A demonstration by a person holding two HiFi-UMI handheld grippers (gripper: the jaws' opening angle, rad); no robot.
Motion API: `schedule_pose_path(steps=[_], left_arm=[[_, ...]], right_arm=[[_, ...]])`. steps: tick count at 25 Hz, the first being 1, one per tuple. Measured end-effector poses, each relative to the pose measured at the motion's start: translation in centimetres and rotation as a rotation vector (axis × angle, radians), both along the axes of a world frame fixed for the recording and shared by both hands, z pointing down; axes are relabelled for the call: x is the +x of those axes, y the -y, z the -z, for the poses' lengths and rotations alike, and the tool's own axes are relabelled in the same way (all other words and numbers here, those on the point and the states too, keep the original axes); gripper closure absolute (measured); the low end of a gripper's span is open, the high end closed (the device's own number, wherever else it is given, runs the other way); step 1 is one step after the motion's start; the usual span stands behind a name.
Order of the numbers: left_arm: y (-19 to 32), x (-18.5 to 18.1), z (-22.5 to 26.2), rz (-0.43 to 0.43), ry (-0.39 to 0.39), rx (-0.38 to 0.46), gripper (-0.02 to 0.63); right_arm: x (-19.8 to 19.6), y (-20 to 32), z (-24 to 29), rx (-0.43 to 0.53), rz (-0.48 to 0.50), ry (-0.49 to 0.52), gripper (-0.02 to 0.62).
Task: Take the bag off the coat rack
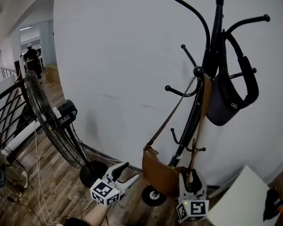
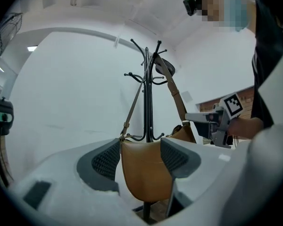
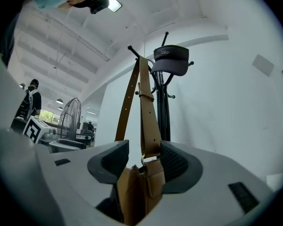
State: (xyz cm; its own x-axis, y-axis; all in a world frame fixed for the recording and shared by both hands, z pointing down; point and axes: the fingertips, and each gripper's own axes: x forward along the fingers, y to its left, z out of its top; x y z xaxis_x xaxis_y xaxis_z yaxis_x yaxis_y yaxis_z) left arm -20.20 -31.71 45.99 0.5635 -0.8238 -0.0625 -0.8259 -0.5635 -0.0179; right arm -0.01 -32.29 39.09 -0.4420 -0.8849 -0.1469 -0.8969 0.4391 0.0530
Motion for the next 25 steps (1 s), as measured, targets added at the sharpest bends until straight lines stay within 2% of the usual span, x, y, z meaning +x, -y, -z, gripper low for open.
schedule_pose_path(steps=[6, 12, 18, 22, 25], left_arm=[[3.3, 0.8, 3.0, -0.081, 0.017, 0.078, 0.328], [7.0, 2.3, 6.8, -0.133, 0.050, 0.177, 0.313], [9.7, 4.5, 9.1, -0.183, 0.093, 0.236, 0.308], [11.0, 5.9, 9.7, -0.216, 0.132, 0.248, 0.326], [11.6, 6.5, 9.8, -0.232, 0.152, 0.249, 0.388]], right_arm=[[0.4, 0.7, 0.7, 0.050, -0.092, -0.033, 0.403], [-0.3, 1.4, 4.2, 0.142, -0.153, -0.077, 0.403], [-0.5, 2.4, 6.4, 0.194, -0.233, -0.110, 0.385], [-0.6, 2.4, 7.7, 0.234, -0.277, -0.138, 0.388], [-1.2, 2.2, 8.1, 0.253, -0.285, -0.197, 0.393]])
